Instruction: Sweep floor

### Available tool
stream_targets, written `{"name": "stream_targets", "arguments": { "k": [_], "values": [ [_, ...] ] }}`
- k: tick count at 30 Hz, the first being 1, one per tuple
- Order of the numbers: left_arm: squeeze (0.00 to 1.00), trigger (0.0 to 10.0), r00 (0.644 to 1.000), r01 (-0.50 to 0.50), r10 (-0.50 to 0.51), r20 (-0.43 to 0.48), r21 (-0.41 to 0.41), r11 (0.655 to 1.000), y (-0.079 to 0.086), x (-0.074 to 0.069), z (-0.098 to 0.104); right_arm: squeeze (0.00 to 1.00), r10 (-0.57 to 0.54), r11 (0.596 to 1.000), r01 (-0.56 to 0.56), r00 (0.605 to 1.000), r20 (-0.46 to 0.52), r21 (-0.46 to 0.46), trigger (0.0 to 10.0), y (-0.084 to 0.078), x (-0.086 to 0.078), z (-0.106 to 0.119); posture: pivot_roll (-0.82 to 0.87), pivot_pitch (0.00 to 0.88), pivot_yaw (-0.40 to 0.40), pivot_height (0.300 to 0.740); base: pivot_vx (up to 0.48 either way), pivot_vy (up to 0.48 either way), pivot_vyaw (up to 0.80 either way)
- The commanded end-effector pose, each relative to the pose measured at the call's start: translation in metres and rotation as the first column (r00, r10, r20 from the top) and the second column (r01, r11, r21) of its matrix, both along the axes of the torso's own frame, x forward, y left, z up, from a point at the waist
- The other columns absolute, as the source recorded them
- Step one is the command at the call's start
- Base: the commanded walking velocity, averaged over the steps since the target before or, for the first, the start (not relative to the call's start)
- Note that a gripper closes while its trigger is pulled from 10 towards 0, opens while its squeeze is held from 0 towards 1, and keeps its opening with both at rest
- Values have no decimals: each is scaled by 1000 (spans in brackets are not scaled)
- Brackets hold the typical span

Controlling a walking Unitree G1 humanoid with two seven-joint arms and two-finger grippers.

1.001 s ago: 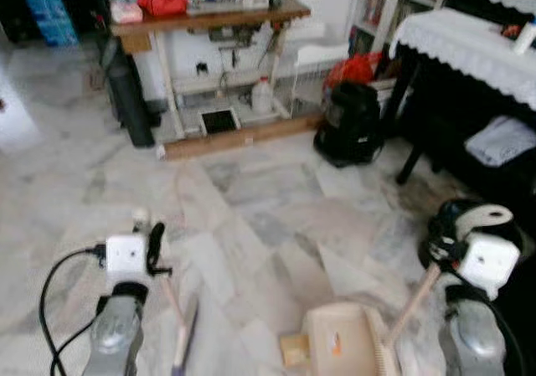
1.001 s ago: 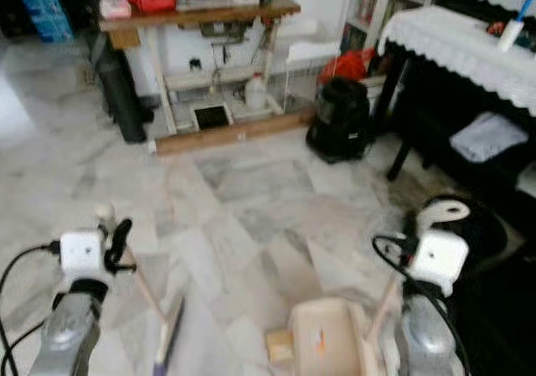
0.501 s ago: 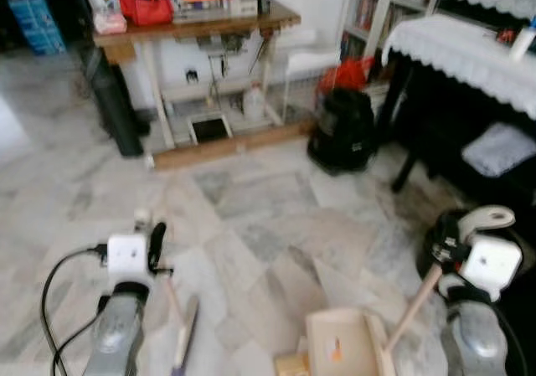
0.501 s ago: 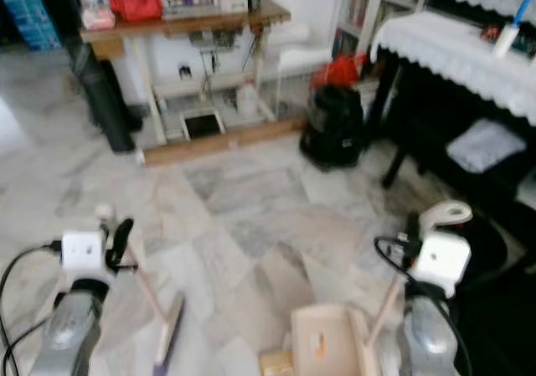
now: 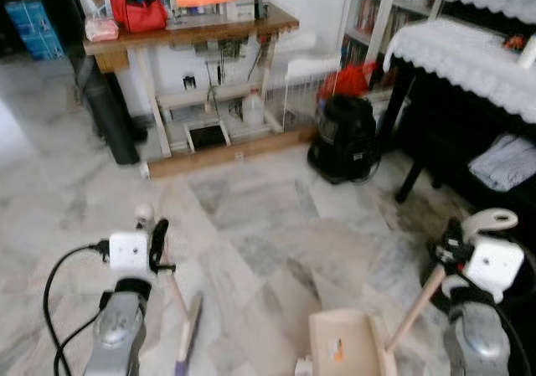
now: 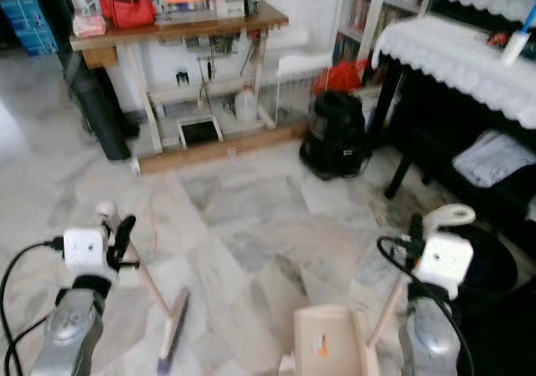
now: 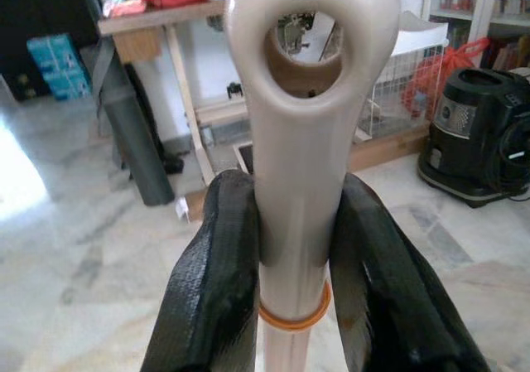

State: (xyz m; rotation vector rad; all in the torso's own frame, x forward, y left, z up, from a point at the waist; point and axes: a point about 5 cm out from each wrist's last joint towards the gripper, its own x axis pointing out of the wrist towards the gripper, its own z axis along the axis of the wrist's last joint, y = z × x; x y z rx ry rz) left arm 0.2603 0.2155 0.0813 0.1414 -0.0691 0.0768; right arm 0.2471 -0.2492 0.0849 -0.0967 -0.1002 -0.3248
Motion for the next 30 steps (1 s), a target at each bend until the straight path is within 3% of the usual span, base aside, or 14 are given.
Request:
{"name": "stream_targets", "arguments": {
  "k": [1,20,30],
  "values": [
    [0,10000,1000,16,-16,27,-2,1000,-4,2,5,0,-20,1000,20,1000,24,-19,10000,-7,-2,6,-46,0,4,740,0,0,0],
    [0,10000,998,54,-55,-27,-6,999,-5,0,-1,0,-45,998,44,999,-11,-44,10000,-15,-8,-2,-49,0,20,740,0,0,0],
    [0,10000,998,53,-53,-30,-6,999,-6,0,-1,0,-46,998,46,999,-7,-47,10000,-16,-6,0,-44,0,14,740,-424,0,0]
  ]
}}
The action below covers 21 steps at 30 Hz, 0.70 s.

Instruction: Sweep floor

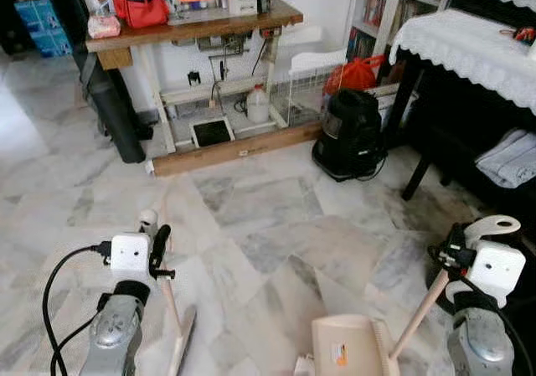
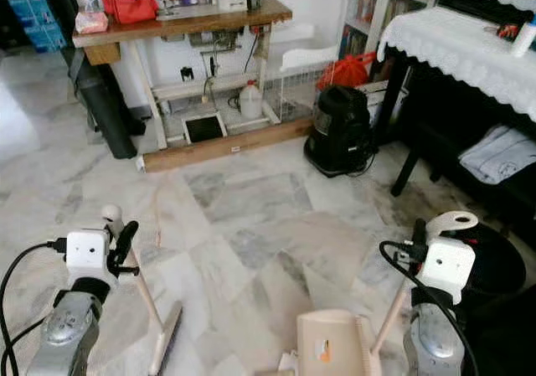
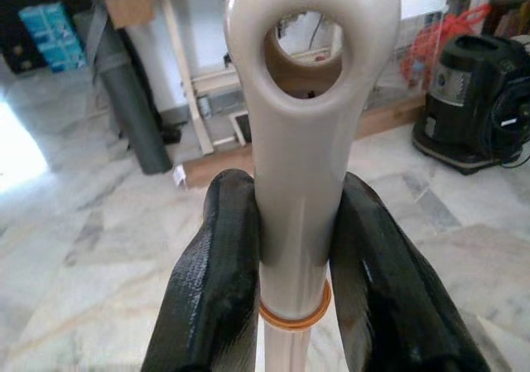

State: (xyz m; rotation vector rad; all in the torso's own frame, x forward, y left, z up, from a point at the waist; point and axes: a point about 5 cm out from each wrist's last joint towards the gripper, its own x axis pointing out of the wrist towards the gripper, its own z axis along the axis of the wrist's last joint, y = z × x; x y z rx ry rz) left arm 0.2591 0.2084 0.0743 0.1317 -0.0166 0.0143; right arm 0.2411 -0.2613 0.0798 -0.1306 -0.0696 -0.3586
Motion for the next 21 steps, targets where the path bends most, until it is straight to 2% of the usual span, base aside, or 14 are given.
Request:
{"name": "stream_targets", "arguments": {
  "k": [1,21],
  "values": [
    [0,10000,1000,-11,10,26,6,1000,2,1,6,0,-8,1000,8,1000,25,-21,10000,-4,1,5,-45,0,13,740,0,0,0],
    [0,10000,1000,-18,18,22,-1,1000,3,0,5,0,-10,1000,10,999,32,-27,10000,-4,3,7,-44,0,10,740,-35,0,0]
  ]
}}
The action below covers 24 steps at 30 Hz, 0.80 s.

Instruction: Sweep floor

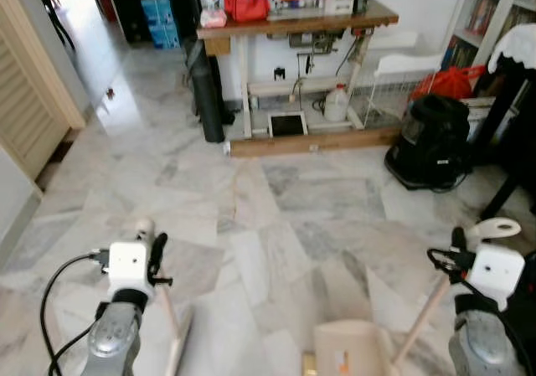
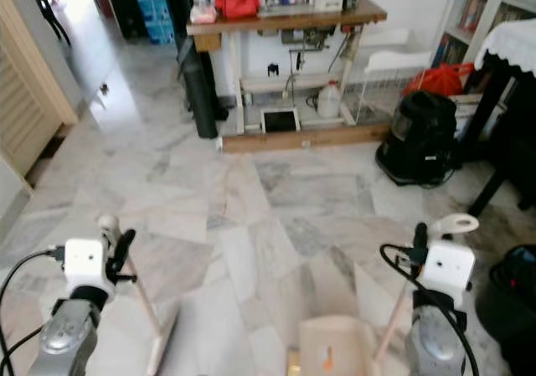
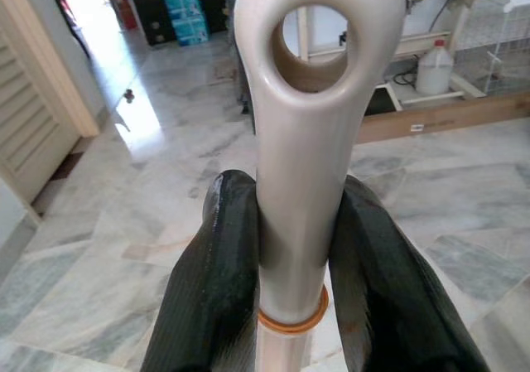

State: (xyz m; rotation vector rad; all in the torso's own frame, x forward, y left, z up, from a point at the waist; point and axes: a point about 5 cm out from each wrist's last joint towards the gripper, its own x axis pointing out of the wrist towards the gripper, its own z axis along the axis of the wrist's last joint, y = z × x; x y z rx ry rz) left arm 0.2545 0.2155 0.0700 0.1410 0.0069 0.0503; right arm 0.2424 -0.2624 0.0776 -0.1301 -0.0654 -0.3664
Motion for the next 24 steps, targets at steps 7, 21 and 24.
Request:
{"name": "stream_targets", "arguments": {
  "k": [7,21,24],
  "values": [
    [0,10000,998,31,-30,50,-14,999,-6,6,11,0,-1,1000,2,999,39,-29,10000,-3,2,9,-43,0,10,740,0,0,0],
    [0,10000,999,8,-8,52,-1,1000,-3,6,11,0,6,999,-5,999,39,-36,10000,-3,4,10,-43,0,1,740,137,-196,0],
    [0,10000,999,3,-3,51,-5,1000,-3,6,10,0,7,999,-5,999,39,-36,10000,-3,4,10,-44,0,1,740,96,-126,0]
  ]
}}
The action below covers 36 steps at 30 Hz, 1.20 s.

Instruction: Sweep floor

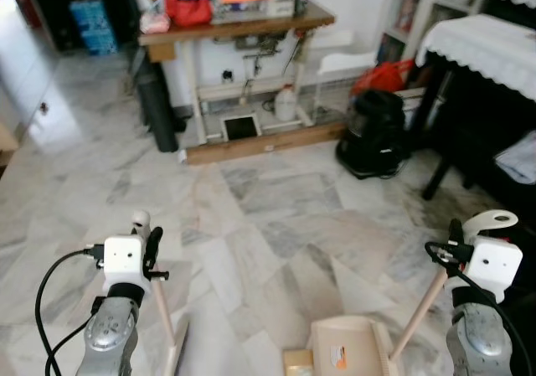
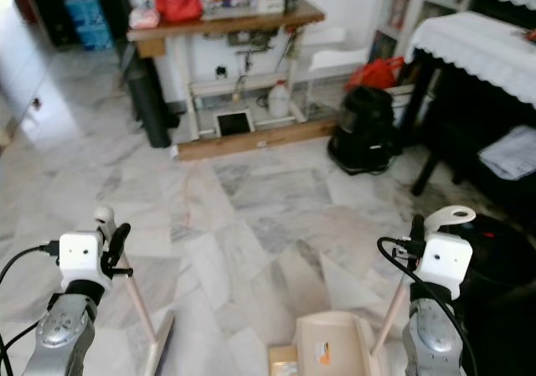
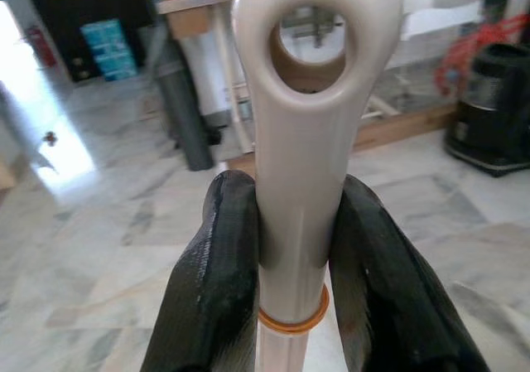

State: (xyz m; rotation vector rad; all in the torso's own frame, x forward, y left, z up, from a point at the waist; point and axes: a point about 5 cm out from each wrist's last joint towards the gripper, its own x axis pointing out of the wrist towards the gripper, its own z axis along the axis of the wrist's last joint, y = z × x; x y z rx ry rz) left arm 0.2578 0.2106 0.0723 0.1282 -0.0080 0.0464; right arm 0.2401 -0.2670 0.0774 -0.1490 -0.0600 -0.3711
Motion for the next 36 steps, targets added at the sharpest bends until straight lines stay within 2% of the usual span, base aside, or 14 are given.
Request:
{"name": "stream_targets", "arguments": {
  "k": [1,25,28,31,36],
  "values": [
    [0,10000,999,-2,2,36,7,1000,2,3,8,0,13,1000,-12,999,47,-19,10000,1,6,11,-44,0,1,740,0,0,0],
    [0,10000,999,1,-1,43,-15,1000,2,3,8,0,12,1000,-11,999,49,-21,10000,1,6,11,-43,0,0,740,0,0,0],
    [0,10000,1000,6,-4,30,-65,998,-1,5,7,0,10,1000,-8,999,47,-29,10000,1,8,10,-44,0,1,740,0,0,0],
    [0,10000,1000,11,-9,23,-78,997,-2,6,6,0,0,999,1,999,43,-40,10000,0,10,9,-47,0,5,740,0,0,0],
    [0,10000,1000,-14,17,21,-131,991,1,8,8,0,2,997,-1,1000,19,-71,10000,-1,16,5,-42,0,8,740,0,0,0]
  ]
}}
